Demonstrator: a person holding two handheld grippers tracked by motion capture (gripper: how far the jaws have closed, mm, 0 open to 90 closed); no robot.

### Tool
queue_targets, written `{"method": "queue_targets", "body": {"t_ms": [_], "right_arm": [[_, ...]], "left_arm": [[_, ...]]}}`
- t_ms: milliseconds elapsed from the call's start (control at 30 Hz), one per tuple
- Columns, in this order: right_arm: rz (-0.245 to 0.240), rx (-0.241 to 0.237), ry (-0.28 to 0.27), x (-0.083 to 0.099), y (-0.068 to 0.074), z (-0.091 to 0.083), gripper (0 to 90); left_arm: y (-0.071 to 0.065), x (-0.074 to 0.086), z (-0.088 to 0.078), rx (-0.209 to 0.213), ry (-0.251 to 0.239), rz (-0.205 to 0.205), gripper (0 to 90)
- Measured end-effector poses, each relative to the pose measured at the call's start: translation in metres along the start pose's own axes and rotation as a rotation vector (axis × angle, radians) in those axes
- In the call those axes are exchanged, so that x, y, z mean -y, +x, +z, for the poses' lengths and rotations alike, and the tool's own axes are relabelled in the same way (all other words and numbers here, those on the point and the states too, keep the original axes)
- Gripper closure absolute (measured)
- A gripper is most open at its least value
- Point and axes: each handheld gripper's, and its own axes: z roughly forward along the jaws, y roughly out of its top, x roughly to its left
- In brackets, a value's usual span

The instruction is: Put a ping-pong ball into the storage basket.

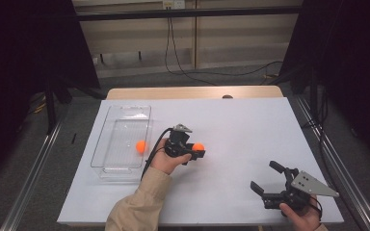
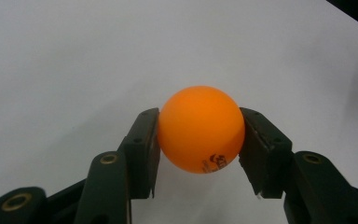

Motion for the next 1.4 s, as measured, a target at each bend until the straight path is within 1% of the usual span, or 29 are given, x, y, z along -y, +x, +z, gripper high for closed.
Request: {"method": "queue_targets", "body": {"t_ms": [67, 233, 333, 633, 700, 733, 967, 1300, 1400], "right_arm": [[0.0, 0.001, 0.0, 0.0, 0.0, 0.0, 1.8], [0.001, 0.001, 0.0, 0.0, 0.0, 0.0, 1.8], [0.0, 0.0, 0.0, 0.0, 0.0, 0.0, 1.8], [0.0, 0.0, 0.0, 0.0, 0.0, 0.0, 1.7], [0.001, 0.0, 0.0, 0.0, 0.0, 0.0, 1.8], [0.0, 0.001, 0.0, 0.0, 0.0, 0.0, 1.8], [0.001, 0.0, 0.0, 0.0, 0.0, 0.0, 1.8], [0.001, 0.0, 0.0, 0.0, 0.0, 0.0, 1.8], [0.001, 0.0, 0.0, 0.0, 0.0, 0.0, 1.8]], "left_arm": [[0.001, 0.0, -0.002, 0.004, -0.007, -0.009, 50.8], [0.004, 0.0, -0.006, -0.005, -0.016, -0.021, 50.8], [0.005, -0.001, -0.009, -0.007, -0.011, -0.017, 50.8], [0.008, -0.003, -0.017, -0.009, -0.031, -0.032, 50.8], [0.009, -0.003, -0.019, -0.009, -0.028, -0.028, 50.8], [0.009, -0.003, -0.019, -0.011, -0.032, -0.034, 50.8], [0.01, -0.004, -0.023, -0.009, -0.031, -0.037, 50.8], [0.013, -0.005, -0.03, -0.014, -0.05, -0.049, 50.8], [0.014, -0.006, -0.033, -0.021, -0.054, -0.047, 50.8]]}}
